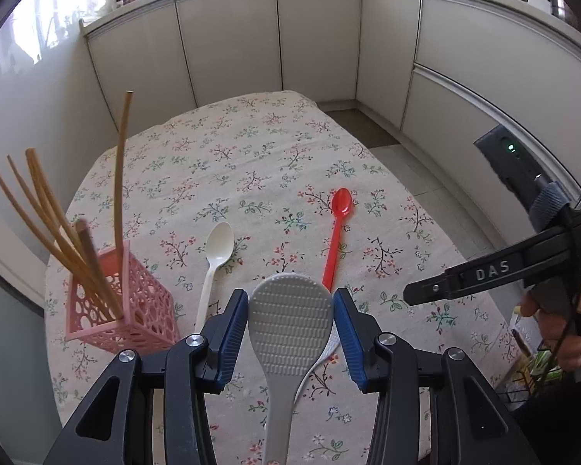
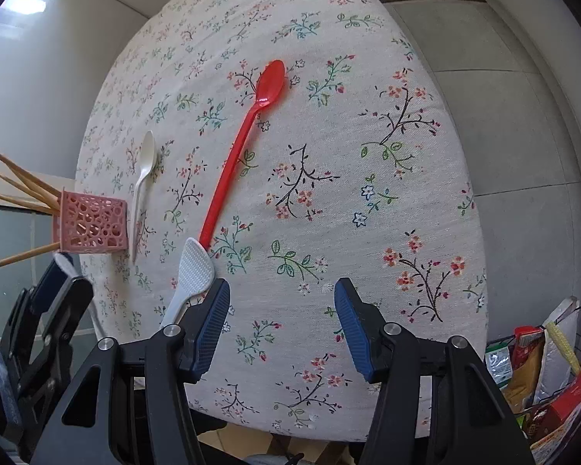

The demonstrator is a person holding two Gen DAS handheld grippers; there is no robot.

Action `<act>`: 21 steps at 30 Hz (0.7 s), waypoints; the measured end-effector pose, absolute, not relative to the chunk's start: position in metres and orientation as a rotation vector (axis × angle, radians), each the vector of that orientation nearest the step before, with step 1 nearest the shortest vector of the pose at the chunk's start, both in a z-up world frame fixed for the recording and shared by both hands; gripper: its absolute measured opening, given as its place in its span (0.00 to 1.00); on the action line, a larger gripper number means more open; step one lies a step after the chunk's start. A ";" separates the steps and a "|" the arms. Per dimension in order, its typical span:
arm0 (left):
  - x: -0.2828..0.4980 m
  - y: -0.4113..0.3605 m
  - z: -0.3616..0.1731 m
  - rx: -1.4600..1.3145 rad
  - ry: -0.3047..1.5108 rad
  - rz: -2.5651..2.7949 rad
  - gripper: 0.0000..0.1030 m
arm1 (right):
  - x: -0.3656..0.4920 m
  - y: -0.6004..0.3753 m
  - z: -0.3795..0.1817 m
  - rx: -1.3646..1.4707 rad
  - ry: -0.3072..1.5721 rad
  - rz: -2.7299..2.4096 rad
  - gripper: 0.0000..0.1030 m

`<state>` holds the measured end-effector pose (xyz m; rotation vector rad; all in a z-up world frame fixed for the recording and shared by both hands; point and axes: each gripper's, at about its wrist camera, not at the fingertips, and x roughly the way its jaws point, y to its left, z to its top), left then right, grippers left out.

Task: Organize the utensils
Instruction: 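Hold paddle in left tool while right tool grasps the other white rice paddle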

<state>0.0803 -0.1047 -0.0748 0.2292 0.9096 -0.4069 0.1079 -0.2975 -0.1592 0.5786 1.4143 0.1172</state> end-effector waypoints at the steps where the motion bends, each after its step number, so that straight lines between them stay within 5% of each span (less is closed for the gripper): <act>1: 0.079 -0.100 -0.073 0.215 0.908 -0.408 0.45 | 0.110 -0.294 -0.162 0.573 1.424 0.126 0.57; 5: 0.079 -0.082 -0.073 0.185 0.909 -0.402 0.45 | 0.119 -0.278 -0.173 0.591 1.452 0.196 0.54; 21: 0.076 -0.048 -0.072 0.132 0.915 -0.403 0.45 | 0.158 -0.237 -0.200 0.641 1.440 0.341 0.09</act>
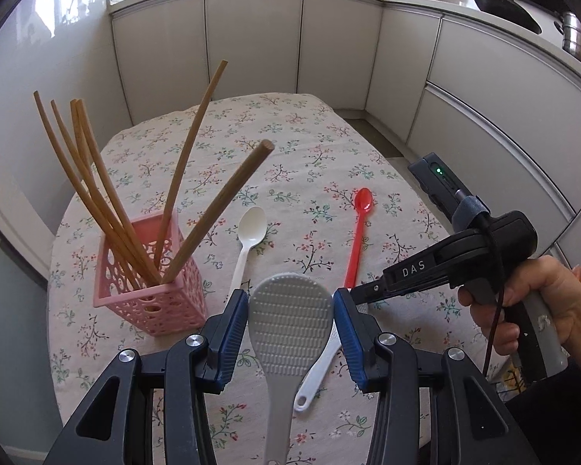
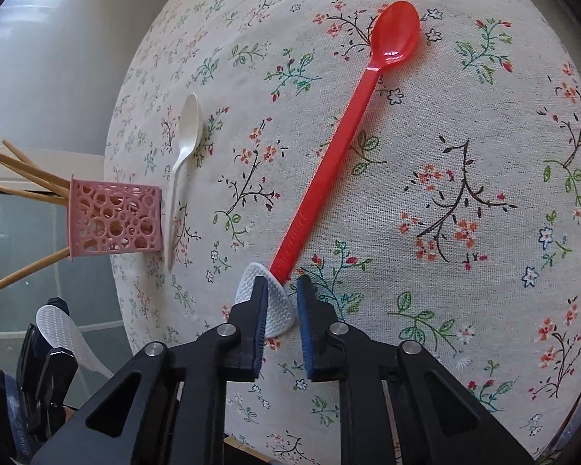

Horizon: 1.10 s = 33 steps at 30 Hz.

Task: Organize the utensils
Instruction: 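Hold paddle in left tool while right tool grasps the other white rice paddle, then lower left tool's paddle into the pink basket and open while right tool carries its paddle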

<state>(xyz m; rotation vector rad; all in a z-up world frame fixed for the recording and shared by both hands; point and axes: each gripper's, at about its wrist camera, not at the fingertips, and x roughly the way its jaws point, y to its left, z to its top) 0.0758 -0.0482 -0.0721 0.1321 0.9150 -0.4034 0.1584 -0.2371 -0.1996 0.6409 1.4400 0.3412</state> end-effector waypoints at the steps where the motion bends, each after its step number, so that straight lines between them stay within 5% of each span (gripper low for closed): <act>1: 0.076 -0.046 -0.072 0.126 0.915 -0.402 0.45 | 0.158 -0.237 -0.199 0.642 1.441 0.341 0.08; 19: 0.057 0.017 0.021 -0.107 0.510 -0.376 0.45 | 0.104 -0.272 -0.057 0.538 1.025 0.295 0.02; 33: 0.136 0.023 -0.020 -0.065 0.385 -0.211 0.45 | 0.107 -0.278 -0.052 0.567 1.005 0.268 0.02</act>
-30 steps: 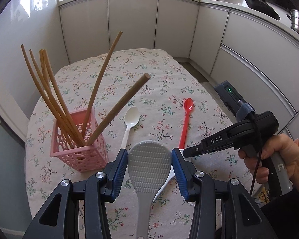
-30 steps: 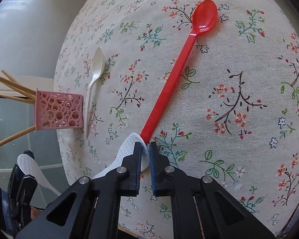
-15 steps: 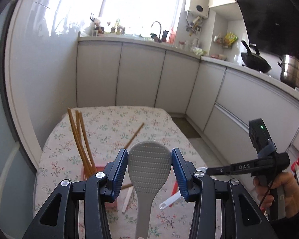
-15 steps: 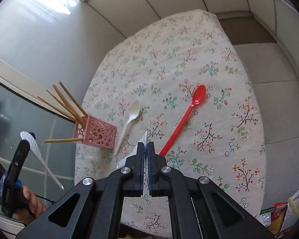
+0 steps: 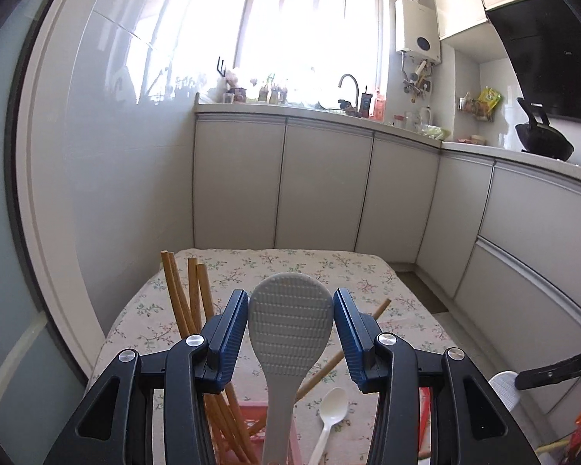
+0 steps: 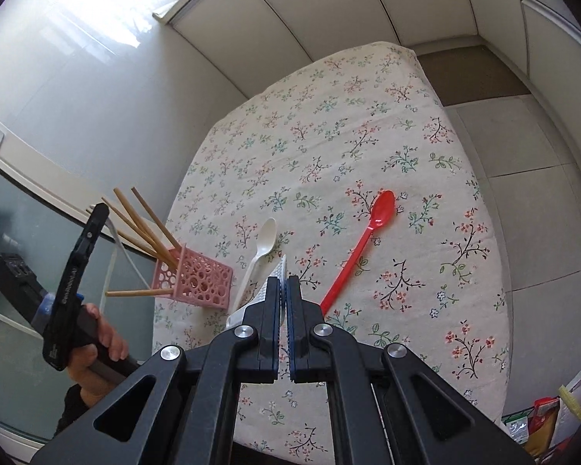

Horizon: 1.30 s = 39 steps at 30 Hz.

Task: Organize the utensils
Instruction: 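Lower left tool's paddle into the pink basket and open while right tool carries its paddle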

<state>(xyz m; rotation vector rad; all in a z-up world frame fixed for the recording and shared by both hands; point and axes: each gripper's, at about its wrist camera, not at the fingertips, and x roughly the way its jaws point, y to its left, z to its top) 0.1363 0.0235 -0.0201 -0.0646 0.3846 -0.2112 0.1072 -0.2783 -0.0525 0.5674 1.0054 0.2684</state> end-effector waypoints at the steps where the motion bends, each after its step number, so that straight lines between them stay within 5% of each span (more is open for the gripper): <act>1: 0.140 0.023 -0.023 -0.064 0.385 -0.208 0.45 | 0.108 -0.278 -0.053 0.569 1.007 0.269 0.02; 17: 0.162 0.038 -0.053 -0.093 0.466 -0.169 0.46 | 0.110 -0.276 -0.052 0.574 1.005 0.264 0.03; 39: 0.088 0.091 -0.032 -0.130 0.784 -0.003 0.85 | 0.090 -0.245 0.046 0.431 0.732 0.291 0.03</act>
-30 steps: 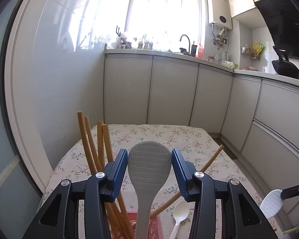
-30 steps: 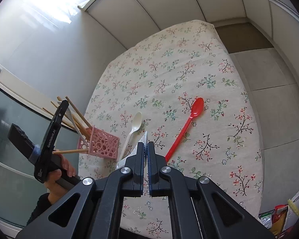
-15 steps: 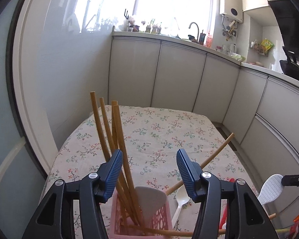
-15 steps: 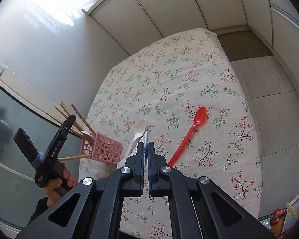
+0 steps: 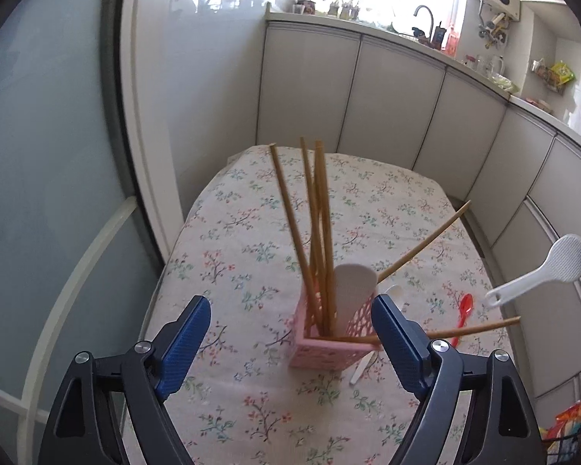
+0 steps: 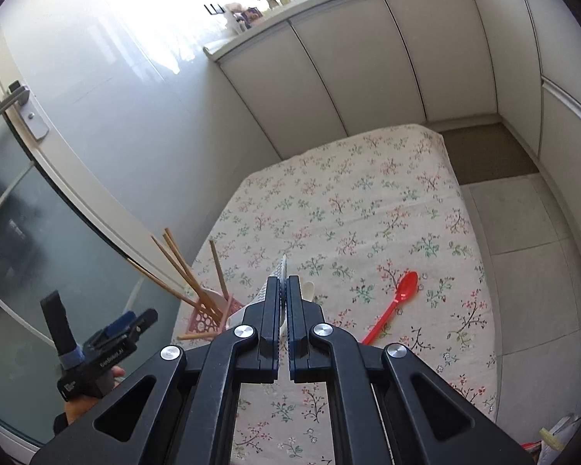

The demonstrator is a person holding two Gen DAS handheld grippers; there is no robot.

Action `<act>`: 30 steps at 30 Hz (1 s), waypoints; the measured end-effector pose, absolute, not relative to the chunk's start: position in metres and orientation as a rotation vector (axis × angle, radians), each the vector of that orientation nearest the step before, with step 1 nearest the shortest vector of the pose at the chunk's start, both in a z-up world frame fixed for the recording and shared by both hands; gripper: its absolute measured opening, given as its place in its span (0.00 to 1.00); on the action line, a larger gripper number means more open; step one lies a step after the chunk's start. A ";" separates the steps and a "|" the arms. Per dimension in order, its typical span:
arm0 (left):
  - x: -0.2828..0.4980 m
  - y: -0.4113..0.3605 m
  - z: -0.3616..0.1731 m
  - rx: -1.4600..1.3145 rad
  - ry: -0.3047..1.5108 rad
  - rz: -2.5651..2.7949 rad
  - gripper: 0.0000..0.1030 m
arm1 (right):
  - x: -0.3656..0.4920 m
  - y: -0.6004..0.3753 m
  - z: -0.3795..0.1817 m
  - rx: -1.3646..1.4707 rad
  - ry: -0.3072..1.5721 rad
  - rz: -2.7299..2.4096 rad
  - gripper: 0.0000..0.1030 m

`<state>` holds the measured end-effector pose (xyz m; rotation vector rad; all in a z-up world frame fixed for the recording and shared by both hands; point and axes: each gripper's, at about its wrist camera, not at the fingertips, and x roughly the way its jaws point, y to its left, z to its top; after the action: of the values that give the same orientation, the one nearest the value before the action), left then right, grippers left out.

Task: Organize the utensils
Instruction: 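Lower the right tool's rice paddle into the basket and open it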

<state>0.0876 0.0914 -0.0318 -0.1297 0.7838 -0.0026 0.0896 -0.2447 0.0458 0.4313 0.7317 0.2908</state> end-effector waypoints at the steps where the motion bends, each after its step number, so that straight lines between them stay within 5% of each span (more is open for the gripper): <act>1: 0.087 0.095 -0.037 -0.129 0.805 0.015 0.85 | 0.088 -0.241 0.055 0.417 0.709 0.297 0.02; 12: 0.093 0.122 -0.066 -0.094 0.972 0.052 0.85 | 0.107 -0.141 0.090 0.085 0.690 0.289 0.02; 30: 0.094 0.138 -0.076 -0.118 1.050 0.023 0.85 | 0.160 0.005 0.004 -0.307 0.860 0.219 0.02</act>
<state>0.0939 0.1381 -0.0759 -0.1180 1.0495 0.0234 0.1604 0.0048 0.0044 -0.3069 0.8598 0.2191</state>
